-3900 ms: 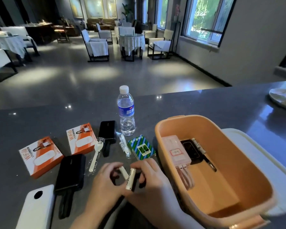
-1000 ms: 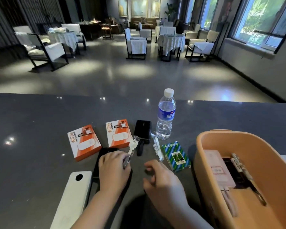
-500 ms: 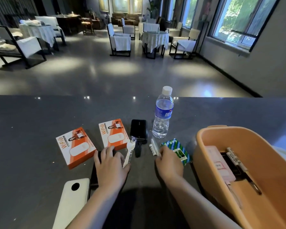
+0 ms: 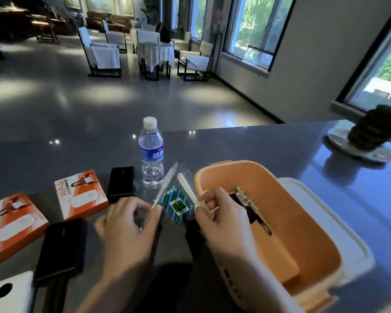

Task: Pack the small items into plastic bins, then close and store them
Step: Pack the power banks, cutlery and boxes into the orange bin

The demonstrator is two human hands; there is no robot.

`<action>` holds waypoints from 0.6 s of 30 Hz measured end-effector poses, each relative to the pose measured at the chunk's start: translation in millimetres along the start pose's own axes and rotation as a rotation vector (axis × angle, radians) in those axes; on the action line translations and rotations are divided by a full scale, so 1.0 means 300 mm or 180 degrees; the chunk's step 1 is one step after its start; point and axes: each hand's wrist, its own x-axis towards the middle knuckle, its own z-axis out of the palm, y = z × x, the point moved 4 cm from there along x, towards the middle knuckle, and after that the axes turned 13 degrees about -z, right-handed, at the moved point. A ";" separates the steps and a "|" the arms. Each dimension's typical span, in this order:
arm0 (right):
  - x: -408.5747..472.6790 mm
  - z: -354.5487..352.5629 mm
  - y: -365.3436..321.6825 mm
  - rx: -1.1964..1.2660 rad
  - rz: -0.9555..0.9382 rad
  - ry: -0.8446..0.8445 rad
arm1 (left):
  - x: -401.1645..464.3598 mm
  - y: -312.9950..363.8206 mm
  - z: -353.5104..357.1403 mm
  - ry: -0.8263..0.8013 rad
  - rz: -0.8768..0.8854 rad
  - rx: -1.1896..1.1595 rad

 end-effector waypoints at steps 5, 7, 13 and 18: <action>-0.004 -0.231 0.200 -0.0300 0.0460 0.0251 | -0.032 0.112 0.101 -0.0073 -0.0025 -0.0290; 0.006 -0.270 0.308 -0.0858 0.0686 -0.0195 | -0.056 0.152 0.153 -0.0167 -0.0048 -0.0364; 0.125 -0.272 0.474 -0.1609 0.0580 -0.0552 | -0.064 0.291 0.272 -0.0322 0.0148 -0.0401; 0.191 -0.165 0.530 -0.1850 0.0486 -0.1058 | -0.054 0.347 0.335 -0.0383 0.0296 -0.0199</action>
